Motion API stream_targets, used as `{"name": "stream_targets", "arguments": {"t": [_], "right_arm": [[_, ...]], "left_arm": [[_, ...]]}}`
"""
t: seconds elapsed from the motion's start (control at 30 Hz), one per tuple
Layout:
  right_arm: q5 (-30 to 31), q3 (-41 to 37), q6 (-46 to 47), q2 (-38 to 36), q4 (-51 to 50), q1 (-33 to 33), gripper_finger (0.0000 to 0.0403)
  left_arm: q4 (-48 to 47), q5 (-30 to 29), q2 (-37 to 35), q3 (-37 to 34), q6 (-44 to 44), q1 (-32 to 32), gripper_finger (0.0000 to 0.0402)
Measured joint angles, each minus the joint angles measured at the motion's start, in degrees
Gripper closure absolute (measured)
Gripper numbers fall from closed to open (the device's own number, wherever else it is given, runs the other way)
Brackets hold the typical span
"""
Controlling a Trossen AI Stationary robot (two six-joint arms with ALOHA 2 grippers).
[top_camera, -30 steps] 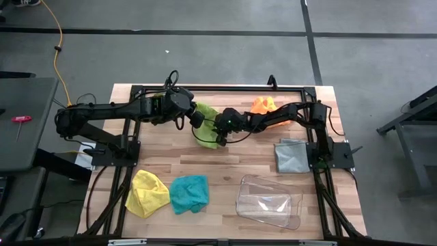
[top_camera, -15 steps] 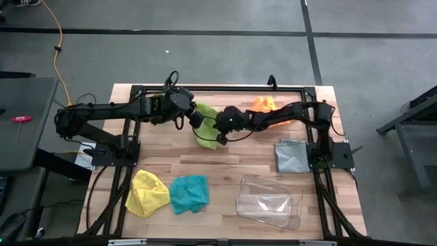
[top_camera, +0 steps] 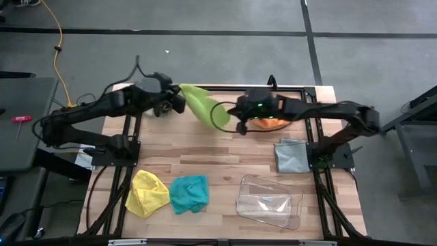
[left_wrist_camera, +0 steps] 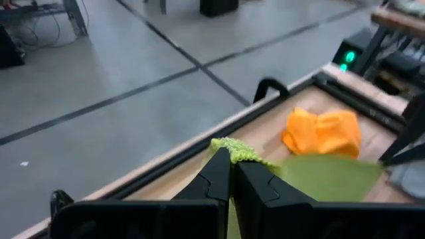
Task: Fold microfiber towels
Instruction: Fold the green cloth
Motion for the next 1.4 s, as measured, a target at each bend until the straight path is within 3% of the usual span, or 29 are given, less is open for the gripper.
{"name": "stream_targets", "arguments": {"t": [0.3,0.43,0.6,0.77,0.97,1.13,1.4], "right_arm": [[8.7,0.0,2.2,-15.1,-12.5,-0.1,0.0403],[9.6,0.0,3.1,-17.9,-14.8,-0.2,0.0403],[9.4,0.0,4.7,-18.0,-16.3,0.3,0.0403],[9.8,0.0,5.2,-17.7,-18.5,2.2,0.0403],[16.0,0.0,2.9,-17.7,-18.9,2.7,0.0403],[16.8,0.0,-0.4,-17.7,-18.7,-0.4,0.0403],[17.2,0.0,-4.0,-17.7,-15.9,-3.9,0.0403]], "left_arm": [[-1.9,13.7,-3.0,0.0,3.9,-0.2,0.0401],[-2.0,18.7,-0.9,0.0,9.4,-0.2,0.0401],[-4.5,19.4,2.6,0.0,12.0,-0.7,0.0401],[-12.0,18.4,5.9,0.0,13.9,-4.4,0.0401],[-14.8,11.8,7.5,-0.1,14.8,-9.0,0.0401],[-14.8,3.5,6.3,-0.1,21.8,-7.6,0.0401],[-14.6,-4.4,3.9,0.0,35.3,-2.9,0.0401]]}}
